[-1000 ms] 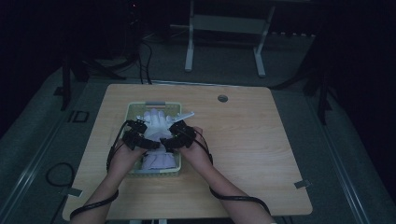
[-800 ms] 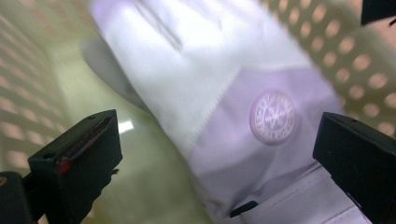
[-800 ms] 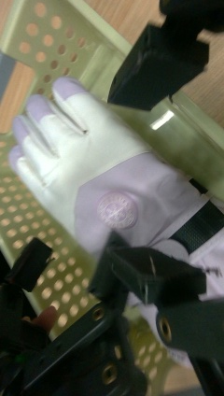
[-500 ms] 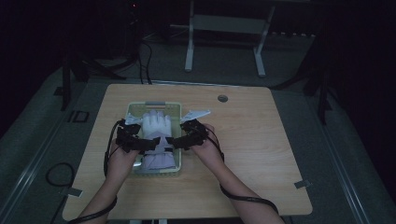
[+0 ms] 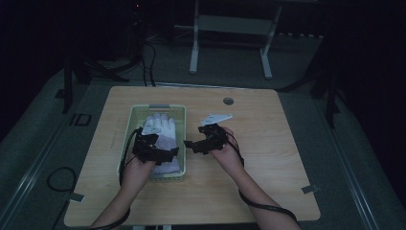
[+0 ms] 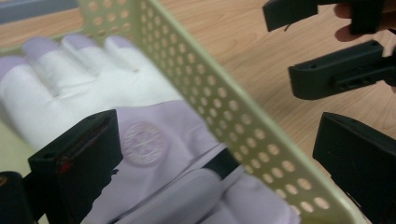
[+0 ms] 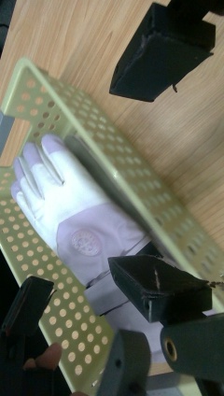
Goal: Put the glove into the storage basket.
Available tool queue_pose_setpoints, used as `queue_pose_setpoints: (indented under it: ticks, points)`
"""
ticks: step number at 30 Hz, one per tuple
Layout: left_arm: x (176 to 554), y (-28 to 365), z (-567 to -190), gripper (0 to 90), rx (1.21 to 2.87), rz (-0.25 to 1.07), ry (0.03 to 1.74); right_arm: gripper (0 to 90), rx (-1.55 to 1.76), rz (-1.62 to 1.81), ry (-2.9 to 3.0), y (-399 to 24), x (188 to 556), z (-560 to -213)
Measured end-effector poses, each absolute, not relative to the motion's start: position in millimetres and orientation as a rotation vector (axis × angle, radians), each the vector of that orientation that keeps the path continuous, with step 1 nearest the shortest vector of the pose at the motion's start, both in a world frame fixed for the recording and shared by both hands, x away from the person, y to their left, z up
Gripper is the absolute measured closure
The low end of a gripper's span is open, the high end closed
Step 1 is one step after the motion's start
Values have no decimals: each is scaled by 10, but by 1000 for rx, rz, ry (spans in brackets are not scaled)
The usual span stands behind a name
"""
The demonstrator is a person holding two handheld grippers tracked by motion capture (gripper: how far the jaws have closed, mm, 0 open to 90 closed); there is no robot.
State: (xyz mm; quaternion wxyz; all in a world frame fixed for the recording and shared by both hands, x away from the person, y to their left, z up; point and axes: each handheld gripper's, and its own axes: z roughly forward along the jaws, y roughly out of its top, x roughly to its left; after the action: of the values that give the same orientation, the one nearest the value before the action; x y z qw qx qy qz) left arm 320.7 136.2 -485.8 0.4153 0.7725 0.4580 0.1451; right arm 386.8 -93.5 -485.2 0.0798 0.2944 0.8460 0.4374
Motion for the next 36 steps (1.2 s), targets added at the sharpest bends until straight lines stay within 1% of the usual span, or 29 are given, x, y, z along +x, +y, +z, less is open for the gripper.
queue_pose_setpoints:
  ticks: [2,3,6,13,21,24,27,33,36]
  points:
    - [3165,1265,-4845,15,1958,433,1120,146,884,1303,2533,-998,3862,-4852]
    - [3148,1213,-4836,15,1966,447,1106,146,880,1301,2529,-1032,3859,-4853]
    - [3126,1102,-4804,16,1966,404,1070,146,879,1281,2518,-1140,3842,-4849]
    - [3024,822,-4758,15,1976,359,975,147,925,1289,2457,-1437,3826,-4858]
    - [2875,520,-4761,16,1972,281,873,147,983,1283,2429,-1705,3794,-4970]
    - [2822,409,-4786,16,1981,245,829,146,978,1266,2430,-1784,3760,-5010]
    - [2760,297,-4821,16,1998,239,778,146,960,1252,2429,-1882,3713,-5048]
    - [2709,101,-4946,16,2039,170,761,143,955,1267,2434,-2116,3597,-5105]
    - [2672,-3,-5014,16,2081,166,727,144,965,1283,2424,-2231,3524,-5122]
